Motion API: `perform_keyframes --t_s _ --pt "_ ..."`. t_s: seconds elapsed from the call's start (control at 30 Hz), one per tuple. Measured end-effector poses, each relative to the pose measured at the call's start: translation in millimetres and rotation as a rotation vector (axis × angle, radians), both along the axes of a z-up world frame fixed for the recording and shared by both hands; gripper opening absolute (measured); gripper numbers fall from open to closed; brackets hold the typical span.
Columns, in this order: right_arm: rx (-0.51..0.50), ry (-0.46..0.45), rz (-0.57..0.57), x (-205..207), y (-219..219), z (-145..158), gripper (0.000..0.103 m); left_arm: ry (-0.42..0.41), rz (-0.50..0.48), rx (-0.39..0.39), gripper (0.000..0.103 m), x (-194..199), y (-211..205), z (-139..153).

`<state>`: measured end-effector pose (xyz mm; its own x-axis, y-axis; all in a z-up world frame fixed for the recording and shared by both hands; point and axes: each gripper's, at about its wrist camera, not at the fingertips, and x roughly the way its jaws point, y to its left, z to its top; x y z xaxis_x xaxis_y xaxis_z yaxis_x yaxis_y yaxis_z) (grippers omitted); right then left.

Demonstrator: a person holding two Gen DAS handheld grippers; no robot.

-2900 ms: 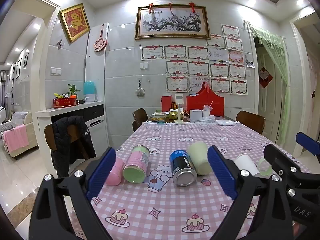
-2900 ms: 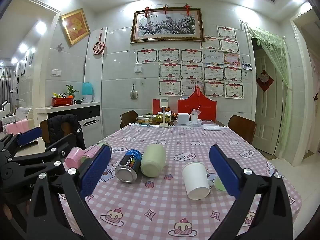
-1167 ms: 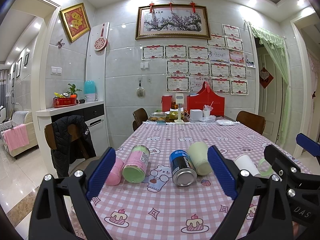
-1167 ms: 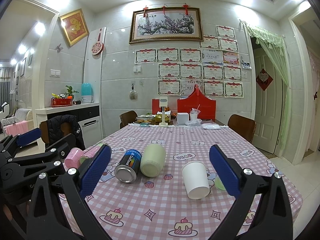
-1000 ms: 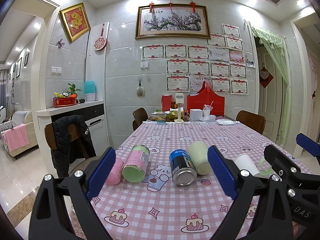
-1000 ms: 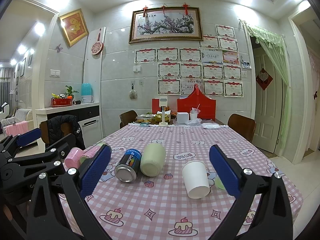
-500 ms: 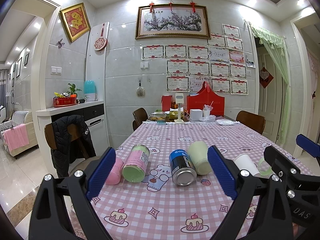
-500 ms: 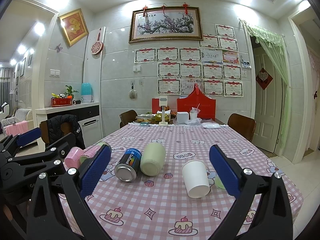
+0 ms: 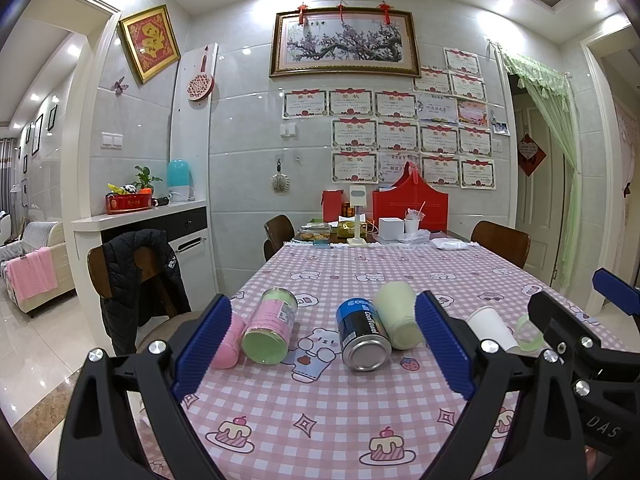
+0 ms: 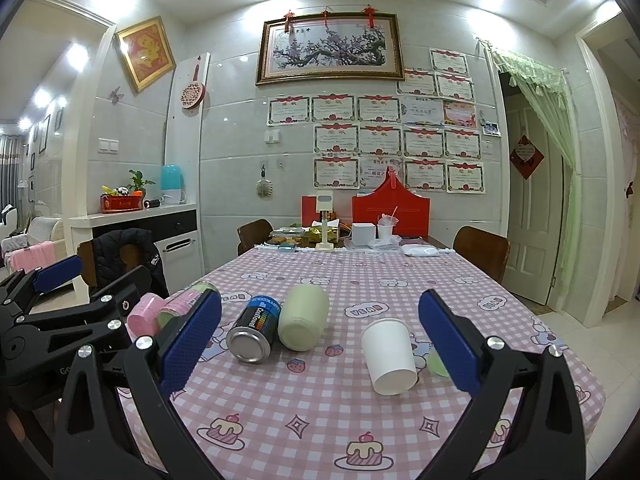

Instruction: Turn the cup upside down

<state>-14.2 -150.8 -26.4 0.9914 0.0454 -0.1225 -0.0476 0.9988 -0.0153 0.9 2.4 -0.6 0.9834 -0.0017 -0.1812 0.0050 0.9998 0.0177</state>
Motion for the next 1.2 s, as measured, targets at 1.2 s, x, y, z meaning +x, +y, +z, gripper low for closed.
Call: perform_keyframes --t_s 1.2 --pt "-0.007 0.17 -0.006 41.6 -12.0 -26.1 0.095 0.142 -0.015 0.007 0.092 54.2 -13.8 -35.9"
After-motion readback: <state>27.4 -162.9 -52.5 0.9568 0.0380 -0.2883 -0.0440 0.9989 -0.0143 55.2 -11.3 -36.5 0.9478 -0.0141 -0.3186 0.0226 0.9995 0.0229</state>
